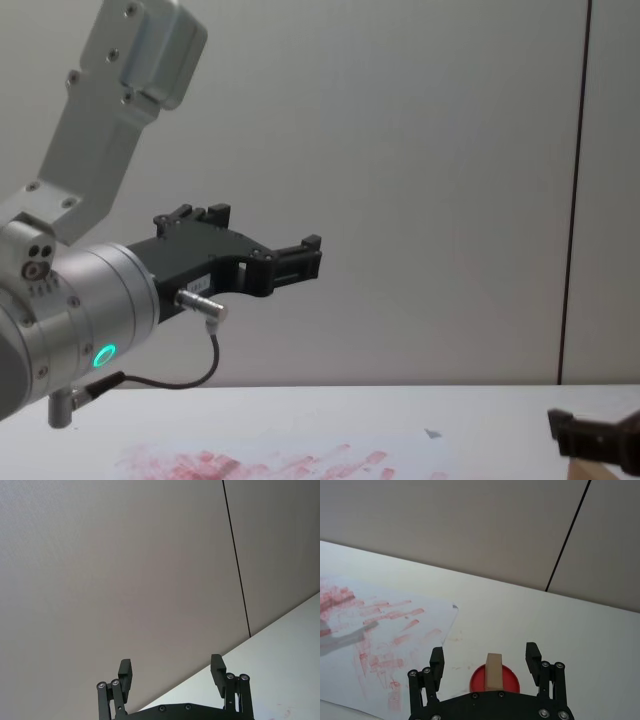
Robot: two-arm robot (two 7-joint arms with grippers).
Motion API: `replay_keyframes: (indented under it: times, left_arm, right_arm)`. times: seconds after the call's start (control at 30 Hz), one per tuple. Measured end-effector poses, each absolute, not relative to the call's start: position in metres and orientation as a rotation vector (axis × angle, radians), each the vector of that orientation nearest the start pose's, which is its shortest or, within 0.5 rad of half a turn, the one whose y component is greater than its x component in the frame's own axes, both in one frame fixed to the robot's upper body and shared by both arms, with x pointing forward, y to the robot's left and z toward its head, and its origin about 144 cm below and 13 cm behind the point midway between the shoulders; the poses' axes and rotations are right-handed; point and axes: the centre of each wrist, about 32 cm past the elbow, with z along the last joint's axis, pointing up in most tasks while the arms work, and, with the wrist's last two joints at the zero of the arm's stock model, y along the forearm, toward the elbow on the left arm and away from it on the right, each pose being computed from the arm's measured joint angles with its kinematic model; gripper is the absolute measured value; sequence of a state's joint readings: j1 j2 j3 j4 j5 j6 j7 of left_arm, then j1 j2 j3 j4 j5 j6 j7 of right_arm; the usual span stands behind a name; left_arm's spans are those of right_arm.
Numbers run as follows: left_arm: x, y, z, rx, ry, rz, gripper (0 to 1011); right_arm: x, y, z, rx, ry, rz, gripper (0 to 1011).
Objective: Use the one hand to pick up the stamp and affix it onto the A4 paper.
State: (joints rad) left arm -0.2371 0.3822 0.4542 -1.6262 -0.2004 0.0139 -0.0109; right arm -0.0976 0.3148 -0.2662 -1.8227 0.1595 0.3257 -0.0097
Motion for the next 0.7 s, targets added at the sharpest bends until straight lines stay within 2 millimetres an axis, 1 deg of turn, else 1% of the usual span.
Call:
replay_keyframes:
  times: [0.33,0.7]
  left_arm:
    - [0.492,0.198,1.204,0.061,-0.268,1.124,1002]
    - [0.492,0.198,1.204,0.061,-0.268,1.124,1001]
  right_arm:
    - [0.421,-0.211,1.164,-0.366,0.109,-1.316,1002]
    - [0.432,-0.205,1.158,-0.399,0.127,-1.339,1003]
